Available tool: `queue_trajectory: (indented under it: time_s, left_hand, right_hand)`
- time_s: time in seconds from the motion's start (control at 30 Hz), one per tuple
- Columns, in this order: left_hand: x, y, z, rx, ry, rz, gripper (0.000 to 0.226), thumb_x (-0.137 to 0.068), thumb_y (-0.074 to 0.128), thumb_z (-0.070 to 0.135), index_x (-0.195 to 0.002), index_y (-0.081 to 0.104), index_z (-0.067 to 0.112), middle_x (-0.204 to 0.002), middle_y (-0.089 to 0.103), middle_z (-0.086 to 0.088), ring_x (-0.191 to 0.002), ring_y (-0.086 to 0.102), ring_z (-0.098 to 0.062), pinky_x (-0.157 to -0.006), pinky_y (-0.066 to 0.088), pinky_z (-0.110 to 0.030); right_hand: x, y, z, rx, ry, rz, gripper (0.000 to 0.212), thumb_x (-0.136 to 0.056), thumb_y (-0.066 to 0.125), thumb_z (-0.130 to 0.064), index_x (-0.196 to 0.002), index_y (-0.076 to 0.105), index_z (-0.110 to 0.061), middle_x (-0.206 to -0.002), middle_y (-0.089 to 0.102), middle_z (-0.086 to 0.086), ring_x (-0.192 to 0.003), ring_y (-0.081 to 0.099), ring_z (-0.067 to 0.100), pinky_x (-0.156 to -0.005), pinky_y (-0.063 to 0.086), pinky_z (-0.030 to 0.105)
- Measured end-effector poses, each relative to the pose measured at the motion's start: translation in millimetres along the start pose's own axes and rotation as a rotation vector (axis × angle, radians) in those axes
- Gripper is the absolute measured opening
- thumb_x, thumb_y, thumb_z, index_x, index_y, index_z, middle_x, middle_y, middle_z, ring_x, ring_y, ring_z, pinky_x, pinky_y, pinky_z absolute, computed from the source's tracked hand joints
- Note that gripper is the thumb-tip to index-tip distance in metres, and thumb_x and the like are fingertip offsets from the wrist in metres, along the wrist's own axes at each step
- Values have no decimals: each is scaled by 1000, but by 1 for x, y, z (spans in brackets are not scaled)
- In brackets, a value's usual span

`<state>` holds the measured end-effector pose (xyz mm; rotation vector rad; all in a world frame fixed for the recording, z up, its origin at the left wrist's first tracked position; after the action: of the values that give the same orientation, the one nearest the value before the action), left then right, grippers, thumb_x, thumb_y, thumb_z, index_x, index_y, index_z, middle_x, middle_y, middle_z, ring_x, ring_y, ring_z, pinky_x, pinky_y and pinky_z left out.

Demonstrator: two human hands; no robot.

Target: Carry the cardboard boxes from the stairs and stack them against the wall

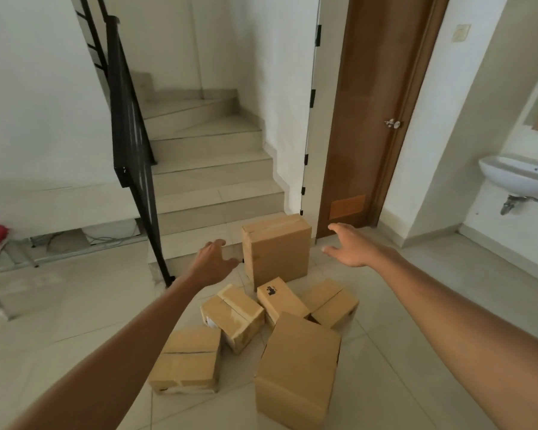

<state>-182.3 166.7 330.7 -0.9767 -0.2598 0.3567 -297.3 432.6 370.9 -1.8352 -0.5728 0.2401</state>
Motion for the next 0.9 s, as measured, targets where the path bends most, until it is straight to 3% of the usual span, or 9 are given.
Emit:
queue_trajectory:
  time_s: [0.57,0.8,0.9]
  left_hand:
    - [-151,-7,-5,16,-80,36,66,-91,60,35,-145,32,9,-149,37,-14,-136,36,-30,-109,34,-42]
    - [-185,27,-10,67,-153,-2,65,-91,60,37,-144,35,9,-146,41,-14,-133,40,-29,-105,36,-39]
    - [-190,57,-17,62,-214,-27,62,-91,61,36,-142,38,10,-144,44,-14,-131,43,-30,-104,37,-38]
  right_hand:
    - [-177,-3,21,-35,-61,-43,74,-94,57,-41,-152,20,-13,-158,24,9,-143,29,30,-115,29,46]
    - [-227,16,45,-66,-45,-110,72,-94,56,-42,-151,24,-13,-156,27,9,-138,38,30,-110,36,42]
    - [-246,42,67,-75,-31,-179,75,-93,56,-45,-152,21,-15,-158,25,10,-141,33,30,-113,33,44]
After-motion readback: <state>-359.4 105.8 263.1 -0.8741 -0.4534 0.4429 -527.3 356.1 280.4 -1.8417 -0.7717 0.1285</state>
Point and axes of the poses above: each hand's wrist, its own x-axis away from the middle knuckle, its own y-axis out of the palm, z = x × y, the point moved 8 cm from there along -x, towards the middle knuckle
